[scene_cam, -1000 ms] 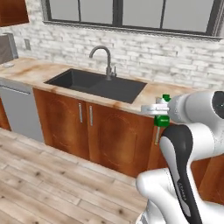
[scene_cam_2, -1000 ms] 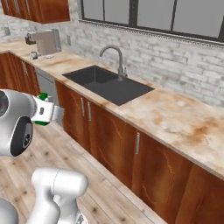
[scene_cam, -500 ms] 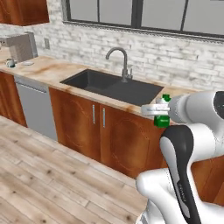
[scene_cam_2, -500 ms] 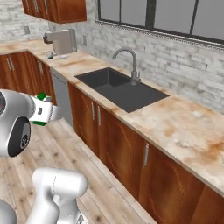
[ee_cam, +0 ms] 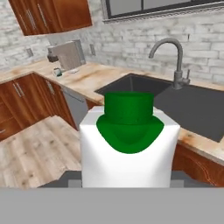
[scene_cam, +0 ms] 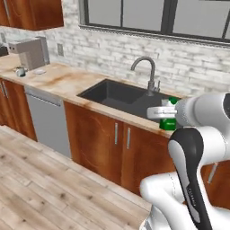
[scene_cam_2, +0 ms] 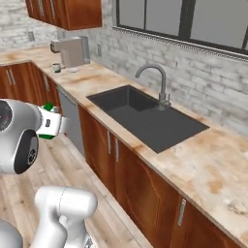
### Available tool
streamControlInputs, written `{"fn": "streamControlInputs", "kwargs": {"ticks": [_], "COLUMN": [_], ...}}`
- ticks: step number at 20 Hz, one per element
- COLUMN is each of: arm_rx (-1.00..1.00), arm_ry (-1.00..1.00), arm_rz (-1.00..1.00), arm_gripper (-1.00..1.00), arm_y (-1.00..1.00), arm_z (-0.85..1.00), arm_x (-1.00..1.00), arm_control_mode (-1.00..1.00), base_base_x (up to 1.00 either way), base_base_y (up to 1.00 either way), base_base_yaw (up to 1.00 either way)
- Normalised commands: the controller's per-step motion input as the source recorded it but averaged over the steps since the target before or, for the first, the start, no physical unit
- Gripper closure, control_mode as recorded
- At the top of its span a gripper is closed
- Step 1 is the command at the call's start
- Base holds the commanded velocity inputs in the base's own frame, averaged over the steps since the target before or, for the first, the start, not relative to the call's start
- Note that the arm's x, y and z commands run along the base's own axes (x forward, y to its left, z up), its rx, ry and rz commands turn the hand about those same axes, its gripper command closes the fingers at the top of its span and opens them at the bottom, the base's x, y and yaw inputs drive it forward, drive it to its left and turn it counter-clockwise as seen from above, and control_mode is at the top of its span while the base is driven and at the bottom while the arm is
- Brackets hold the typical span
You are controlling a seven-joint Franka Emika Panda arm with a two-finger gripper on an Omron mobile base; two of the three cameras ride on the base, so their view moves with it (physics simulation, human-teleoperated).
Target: Take a sugar cube from the saucer and place it inside the coffee. Then, grab milk from the fridge and place it next to the coffee on the counter to sweeten the coffee.
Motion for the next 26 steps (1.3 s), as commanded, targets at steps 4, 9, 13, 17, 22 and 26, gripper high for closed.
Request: {"fn": "streamControlInputs", "kwargs": {"ticks": [4,9,13,17,22,26], "arm_rx": [0.0,0.0,0.0,0.0,0.0,0.0], "arm_ry": [0.0,0.0,0.0,0.0,0.0,0.0], "arm_rz": [0.0,0.0,0.0,0.0,0.0,0.0], "arm_gripper": [1.0,1.0,1.0,1.0,1.0,1.0], "arm_y": [0.0,0.0,0.0,0.0,0.0,0.0], "arm_z": [0.0,0.0,0.0,0.0,0.0,0.0], "arm_x": [0.0,0.0,0.0,0.0,0.0,0.0], "arm_control_mode": [1.0,1.0,1.0,1.0,1.0,1.0], "base_base_x": [1.0,1.0,1.0,1.0,1.0,1.0], "base_base_y": [1.0,1.0,1.0,1.0,1.0,1.0], "base_base_yaw": [0.0,0.0,0.0,0.0,0.0,-0.13]}}
